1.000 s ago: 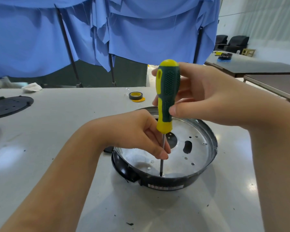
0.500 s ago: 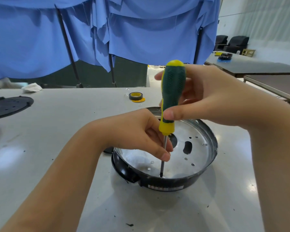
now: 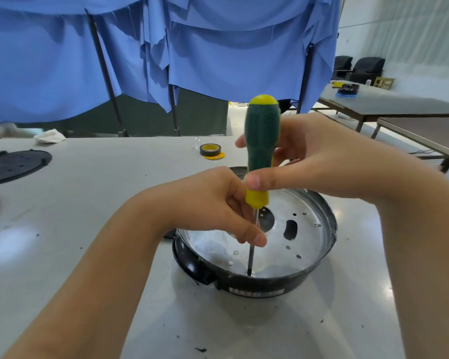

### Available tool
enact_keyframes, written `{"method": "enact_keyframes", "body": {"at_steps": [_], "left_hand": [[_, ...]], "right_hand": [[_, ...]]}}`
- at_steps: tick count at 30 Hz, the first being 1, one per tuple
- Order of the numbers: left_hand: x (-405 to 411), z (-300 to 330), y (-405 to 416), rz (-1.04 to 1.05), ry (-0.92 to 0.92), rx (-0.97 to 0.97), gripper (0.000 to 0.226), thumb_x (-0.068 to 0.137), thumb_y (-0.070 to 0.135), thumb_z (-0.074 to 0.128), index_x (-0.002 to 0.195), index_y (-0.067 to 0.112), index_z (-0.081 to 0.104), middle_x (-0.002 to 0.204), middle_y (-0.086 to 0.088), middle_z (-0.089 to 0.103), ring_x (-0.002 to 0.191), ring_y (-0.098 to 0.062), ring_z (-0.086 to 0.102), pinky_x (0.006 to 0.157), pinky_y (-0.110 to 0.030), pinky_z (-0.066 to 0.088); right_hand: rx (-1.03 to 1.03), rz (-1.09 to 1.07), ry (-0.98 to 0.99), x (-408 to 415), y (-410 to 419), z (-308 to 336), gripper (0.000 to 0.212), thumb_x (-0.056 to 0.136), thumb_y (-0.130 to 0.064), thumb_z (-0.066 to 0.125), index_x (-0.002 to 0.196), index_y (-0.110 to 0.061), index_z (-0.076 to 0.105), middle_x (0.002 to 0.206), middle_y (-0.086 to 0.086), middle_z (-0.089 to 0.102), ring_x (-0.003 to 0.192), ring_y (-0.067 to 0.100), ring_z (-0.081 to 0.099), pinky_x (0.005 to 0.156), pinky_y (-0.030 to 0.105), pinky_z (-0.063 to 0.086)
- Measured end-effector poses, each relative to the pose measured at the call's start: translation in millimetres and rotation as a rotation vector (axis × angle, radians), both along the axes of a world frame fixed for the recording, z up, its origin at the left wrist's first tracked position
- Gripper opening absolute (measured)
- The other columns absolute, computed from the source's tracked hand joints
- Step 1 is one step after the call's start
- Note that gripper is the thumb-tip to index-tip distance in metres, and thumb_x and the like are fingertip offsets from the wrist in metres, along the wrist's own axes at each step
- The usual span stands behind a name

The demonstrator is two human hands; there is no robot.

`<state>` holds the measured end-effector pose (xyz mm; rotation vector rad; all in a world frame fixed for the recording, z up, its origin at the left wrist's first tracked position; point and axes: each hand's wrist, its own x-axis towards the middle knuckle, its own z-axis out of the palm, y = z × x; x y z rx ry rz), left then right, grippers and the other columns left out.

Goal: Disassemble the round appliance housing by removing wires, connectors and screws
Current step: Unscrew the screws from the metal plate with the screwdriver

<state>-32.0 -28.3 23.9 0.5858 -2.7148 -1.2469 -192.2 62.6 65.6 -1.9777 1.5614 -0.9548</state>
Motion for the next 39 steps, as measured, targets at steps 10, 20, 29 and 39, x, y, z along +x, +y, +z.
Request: {"method": "enact_keyframes", "body": {"at_steps": [10,20,29,39], "left_hand": [[1.6,4.0,3.1,-0.03,0.019,0.049,0.01,0.076,0.02,0.079,0.072,0.029,0.076,0.083,0.008,0.076,0.083,-0.011,0.072,0.08,-0.017,0.054],[-1.2,2.2,4.8,0.003,0.048,0.008,0.012,0.066,0.029,0.084,0.062,0.03,0.074,0.072,0.002,0.074,0.073,-0.012,0.071,0.071,-0.016,0.055],[4.6,4.3,1.4,-0.06,-0.031,0.077,0.011,0.079,0.016,0.076,0.087,0.024,0.077,0.09,0.009,0.076,0.089,-0.009,0.071,0.087,-0.017,0.052],[0.1,3.3,4.5,-0.014,0.013,0.016,0.01,0.072,0.024,0.082,0.067,0.027,0.074,0.081,0.009,0.075,0.082,-0.011,0.071,0.076,-0.014,0.053]], "right_hand": [[0.059,0.104,-0.101,-8.3,2.8,0.0,0.065,0.068,-0.028,0.079,0.127,-0.024,0.05,0.105,-0.003,0.072,0.1,0.015,0.069,0.085,0.028,0.056],[0.026,0.041,-0.093,-3.8,1.3,0.2,0.066,0.059,-0.03,0.08,0.119,-0.021,0.056,0.094,-0.007,0.072,0.089,0.023,0.07,0.08,0.028,0.058],[0.121,0.178,-0.163,-9.5,3.8,0.7,0.069,0.074,-0.007,0.074,0.134,-0.02,0.044,0.109,0.007,0.07,0.105,0.023,0.067,0.09,0.036,0.055],[0.061,0.023,0.003,0.3,2.2,2.4,0.056,0.058,-0.038,0.08,0.11,-0.027,0.063,0.08,-0.029,0.068,0.082,0.006,0.07,0.077,0.02,0.056]]}}
